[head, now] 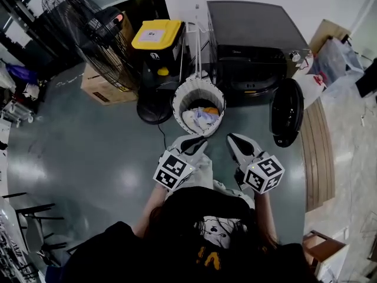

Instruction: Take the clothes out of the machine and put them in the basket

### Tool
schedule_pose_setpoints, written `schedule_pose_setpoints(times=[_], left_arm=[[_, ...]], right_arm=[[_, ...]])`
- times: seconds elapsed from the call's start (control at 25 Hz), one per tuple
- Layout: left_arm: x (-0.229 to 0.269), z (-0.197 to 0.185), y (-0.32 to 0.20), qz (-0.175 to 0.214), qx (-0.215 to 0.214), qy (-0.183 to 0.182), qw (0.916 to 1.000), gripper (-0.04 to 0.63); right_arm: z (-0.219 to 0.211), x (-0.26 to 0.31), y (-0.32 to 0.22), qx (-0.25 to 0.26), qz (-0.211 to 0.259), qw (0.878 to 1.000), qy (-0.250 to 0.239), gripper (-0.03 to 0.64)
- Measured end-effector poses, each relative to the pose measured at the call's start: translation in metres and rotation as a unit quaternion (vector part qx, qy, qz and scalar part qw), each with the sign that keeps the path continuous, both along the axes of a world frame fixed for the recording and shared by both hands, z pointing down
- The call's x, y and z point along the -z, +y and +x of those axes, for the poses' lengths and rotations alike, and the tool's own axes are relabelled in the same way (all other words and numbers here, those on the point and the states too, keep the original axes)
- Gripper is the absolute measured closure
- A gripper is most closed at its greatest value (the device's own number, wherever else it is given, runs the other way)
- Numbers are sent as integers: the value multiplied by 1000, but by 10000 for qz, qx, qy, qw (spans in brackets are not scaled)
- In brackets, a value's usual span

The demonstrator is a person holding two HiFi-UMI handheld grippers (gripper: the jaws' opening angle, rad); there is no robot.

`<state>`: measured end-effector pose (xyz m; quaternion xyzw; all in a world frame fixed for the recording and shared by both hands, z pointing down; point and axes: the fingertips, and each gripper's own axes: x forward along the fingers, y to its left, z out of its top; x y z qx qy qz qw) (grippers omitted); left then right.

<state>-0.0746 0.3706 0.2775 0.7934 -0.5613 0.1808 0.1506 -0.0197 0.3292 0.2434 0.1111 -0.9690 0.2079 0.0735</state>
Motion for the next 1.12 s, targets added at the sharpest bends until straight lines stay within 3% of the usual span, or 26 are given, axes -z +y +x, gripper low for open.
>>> schedule_pose_setpoints(times=[0.6, 1.12], left_arm=[[34, 36, -5, 420, -265, 126, 9987, 580], [44, 39, -13, 611, -406, 61, 9973, 581]], right_arm=[[22, 18, 13, -38, 275, 9995, -163, 595], [24, 24, 2, -106, 454, 9987, -196, 595]])
